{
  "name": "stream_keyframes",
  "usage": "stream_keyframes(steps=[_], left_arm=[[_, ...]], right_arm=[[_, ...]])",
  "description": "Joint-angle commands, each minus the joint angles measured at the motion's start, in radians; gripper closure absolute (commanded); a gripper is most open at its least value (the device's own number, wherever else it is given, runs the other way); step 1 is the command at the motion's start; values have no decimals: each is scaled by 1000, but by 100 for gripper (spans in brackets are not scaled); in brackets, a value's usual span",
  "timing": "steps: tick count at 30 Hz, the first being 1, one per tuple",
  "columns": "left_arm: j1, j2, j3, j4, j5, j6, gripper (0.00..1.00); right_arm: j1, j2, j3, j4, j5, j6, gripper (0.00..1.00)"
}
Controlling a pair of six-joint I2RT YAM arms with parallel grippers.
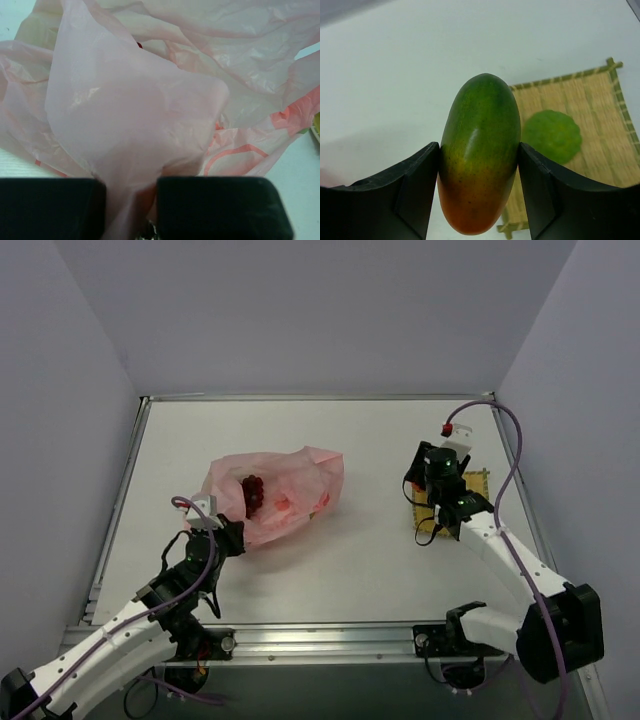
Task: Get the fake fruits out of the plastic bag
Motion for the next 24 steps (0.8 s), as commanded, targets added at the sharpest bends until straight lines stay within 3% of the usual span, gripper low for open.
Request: stream_keyframes(steps=[1,11,20,24], left_arm=[[7,-22,23,4,4,26,98],[9,-2,21,18,38,16,98],[10,-5,17,15,35,14,98],[10,6,18,19,38,14,98]], right_arm=[[-38,68,5,25,99,-70,74],[-59,338,42,125,129,-107,73],[-59,429,74,139,186,-113,71],[-59,449,74,139,209,-113,62]])
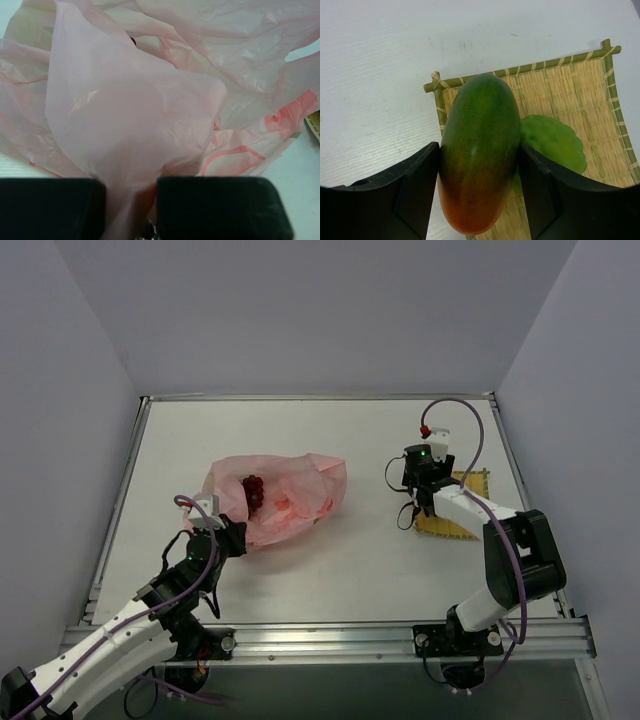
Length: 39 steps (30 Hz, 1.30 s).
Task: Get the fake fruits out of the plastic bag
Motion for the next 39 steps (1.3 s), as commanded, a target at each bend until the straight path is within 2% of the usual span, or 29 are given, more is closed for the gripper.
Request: stream_keyframes(steps=[1,5,10,12,15,16,22,27,29,30,31,33,34,37,39], left_arm=[[8,11,18,22,1,11,98],[8,9,17,20,-2,11,98],[8,14,15,22,-3,11,98],[8,16,15,23,-3,11,98],[8,20,14,26,-5,11,98],[8,25,14,26,-6,11,97],[8,39,14,33,-9,11,98],[8,29,9,25,-25,8,98],[8,10,5,22,-32,-4,98],[8,2,0,23,-35,-9,97],[8,-9,-8,23,-38,-15,98],[8,-12,-12,11,-54,-32,98],[8,-12,-11,6,-60,-35,98],[7,-10,0,-9,-80,-33,98],[7,-9,5,-26,-84,-29,97]], right_arm=[[-6,18,36,24,71,-4,60],[-6,35,42,21,65,-4,48],[-7,58,62,-12,71,2,43],[-11,56,68,-32,79,14,32],[-12,27,66,-41,78,19,28],[-14,17,65,-41,75,22,24],[-8,-105,62,-52,-1,37,23],[98,-284,43,-64,-97,72,22],[164,-336,40,-60,-119,101,30],[237,-345,46,-54,-139,109,35],[279,-355,49,-25,-174,120,52],[372,-344,52,29,-215,134,69],[473,-314,65,87,-244,137,74],[650,-187,133,170,-266,128,78],[721,-107,186,192,-274,95,77]])
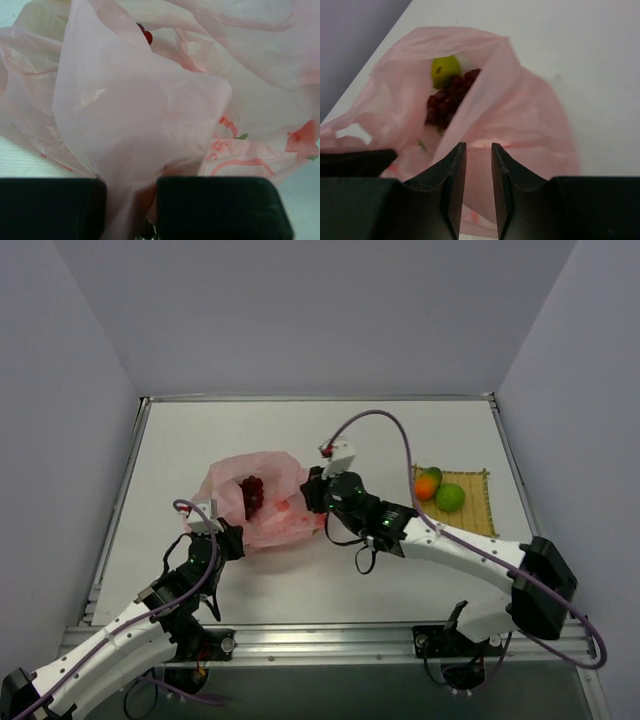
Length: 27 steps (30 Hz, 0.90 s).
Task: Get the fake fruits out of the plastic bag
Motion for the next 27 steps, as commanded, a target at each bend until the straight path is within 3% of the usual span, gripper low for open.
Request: stream_keyframes(steps=[1,7,9,11,20,23,24,27], left_arm=[[5,0,34,-20,-40,-11,98],[4,23,43,-120,-46,-69,98],[4,20,19,-134,-36,-99,98],[2,17,0,-120,-20,-118,98],[1,60,-10,-72,-14,-109,98],[1,63,-17,-62,-14,-110,98],[-1,59,-14,-61,-19,-107,98],[-1,42,8,-83,-48,-89,98]], right_arm=[[148,170,116,138,-46,-31,77],[170,415,265,171,46,-39,77],[176,415,280,188,95,-40,77],[184,378,276,180,146,-49,76],[199,99,190,-134,727,-45,78],[233,-33,149,-166,746,-45,60],[247,-78,145,-160,728,-60,49],[293,-116,152,-107,575,-118,48]])
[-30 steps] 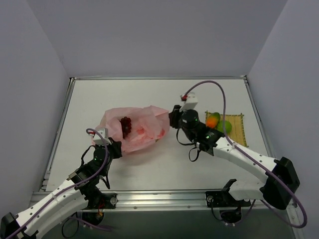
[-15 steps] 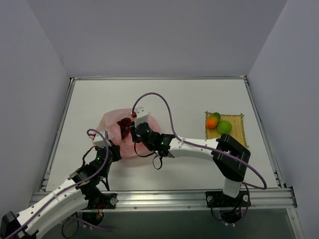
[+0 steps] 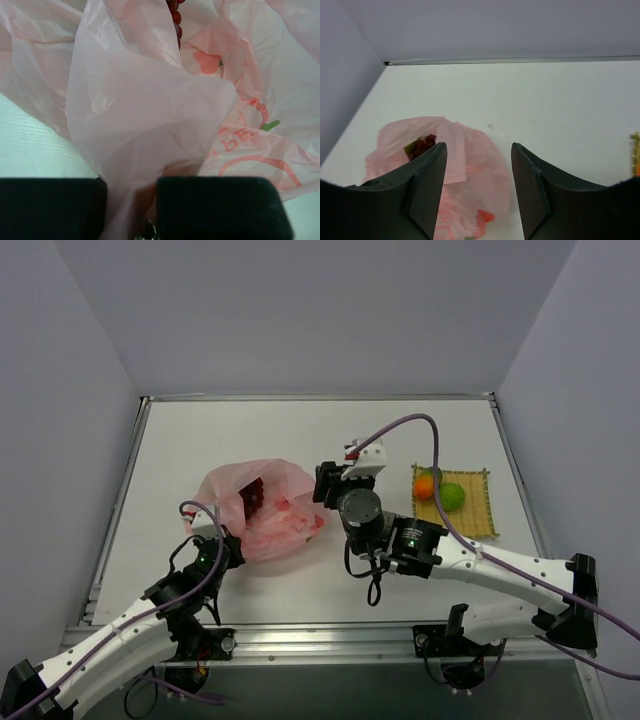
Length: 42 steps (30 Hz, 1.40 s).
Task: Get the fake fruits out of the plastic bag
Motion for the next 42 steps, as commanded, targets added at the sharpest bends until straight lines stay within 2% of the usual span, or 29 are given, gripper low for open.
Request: stream_keyframes(steps=[1,2,3,5,6,7,11,17,20,21,23,27,33,39,42], left_arm=[[-1,-18,50,-3,-35,11,98],[-1,-22,59,-6,-39,22,97],[-1,-30,64,-8,-46,26,98],[-1,-35,69,-12,-49,39,98],[-1,-38,72,-20,-53,42,98],[-1,-42,72,-24,-61,48,98],[1,-87,61,-38,-67,63,98],[1,-147,49,-69,-67,77,98],[1,-171,49,-75,-66,86,98],[1,-179,49,-75,-63,89,98],[1,-177,50,-75,-61,91,97],[2,-162,52,-66,-58,96,98],[1,-133,49,-43,-40,93,98],[2,-122,47,-35,-38,91,97],[2,-119,47,-32,-38,91,97]], right_arm=[[66,-36,-6,40,-94,-59,51],[73,-33,-11,67,-196,-65,55],[75,-17,-14,125,-256,-67,66],[77,22,6,152,-355,-56,77],[77,76,15,167,-419,-50,86],[77,108,22,186,-438,-44,89],[60,291,83,216,-486,-42,89],[-77,532,135,304,-576,13,81],[-132,642,195,328,-645,8,67],[-140,692,210,347,-665,4,58],[-160,737,250,367,-725,1,50],[-164,828,316,388,-725,8,29],[-164,944,422,358,-742,34,9],[-161,1049,494,322,-710,28,8],[-158,1075,511,308,-665,7,16]])
